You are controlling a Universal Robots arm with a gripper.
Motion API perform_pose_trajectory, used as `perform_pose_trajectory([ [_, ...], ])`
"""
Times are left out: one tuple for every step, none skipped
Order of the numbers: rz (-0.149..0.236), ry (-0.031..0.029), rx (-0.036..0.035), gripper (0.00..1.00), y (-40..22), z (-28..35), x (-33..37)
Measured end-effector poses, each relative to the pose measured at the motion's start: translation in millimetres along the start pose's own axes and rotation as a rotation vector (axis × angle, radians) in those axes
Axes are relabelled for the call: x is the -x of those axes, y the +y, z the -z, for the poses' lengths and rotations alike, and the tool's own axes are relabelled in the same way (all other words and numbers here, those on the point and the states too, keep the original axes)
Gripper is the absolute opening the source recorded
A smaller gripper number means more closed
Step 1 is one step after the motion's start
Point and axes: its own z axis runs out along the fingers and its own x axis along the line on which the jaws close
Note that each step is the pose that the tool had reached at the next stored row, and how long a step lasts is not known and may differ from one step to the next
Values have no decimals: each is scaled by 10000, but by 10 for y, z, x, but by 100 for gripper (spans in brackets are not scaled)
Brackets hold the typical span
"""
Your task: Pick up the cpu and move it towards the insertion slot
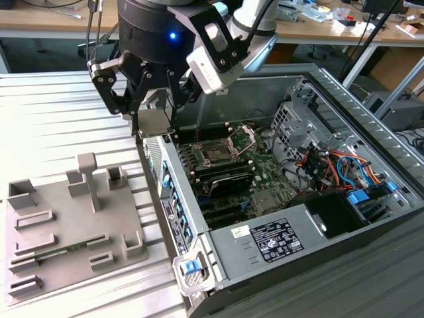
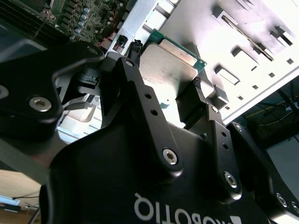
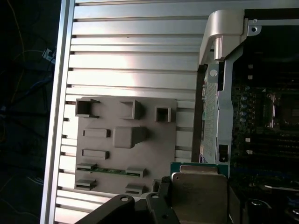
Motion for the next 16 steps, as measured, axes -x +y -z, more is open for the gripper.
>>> perform_pose_trajectory([
  [-1, 0, 0, 55, -1, 0, 8],
  [-1, 0, 0, 55, -1, 0, 14],
  [-1, 0, 0, 55, -1, 0, 19],
  [-1, 0, 0, 55, -2, 0, 23],
  [-1, 0, 0, 55, -2, 1, 29],
  [-1, 0, 0, 55, -3, 0, 35],
  [-1, 1, -1, 55, -3, 0, 40],
  [-1, 0, 0, 55, -4, 0, 50],
  [-1, 0, 0, 55, -4, 0, 55],
  [-1, 0, 0, 55, -5, 0, 60],
  [-2, 0, -1, 55, -6, 0, 65],
  [-2, 0, 0, 55, -6, 0, 70],
  [-1, 0, 0, 55, -6, 0, 74],
  [-1, 0, 0, 55, -7, 0, 79],
  [-1, 0, 0, 55, -7, 0, 88],
  [-1, 0, 0, 55, -8, 0, 93],
])
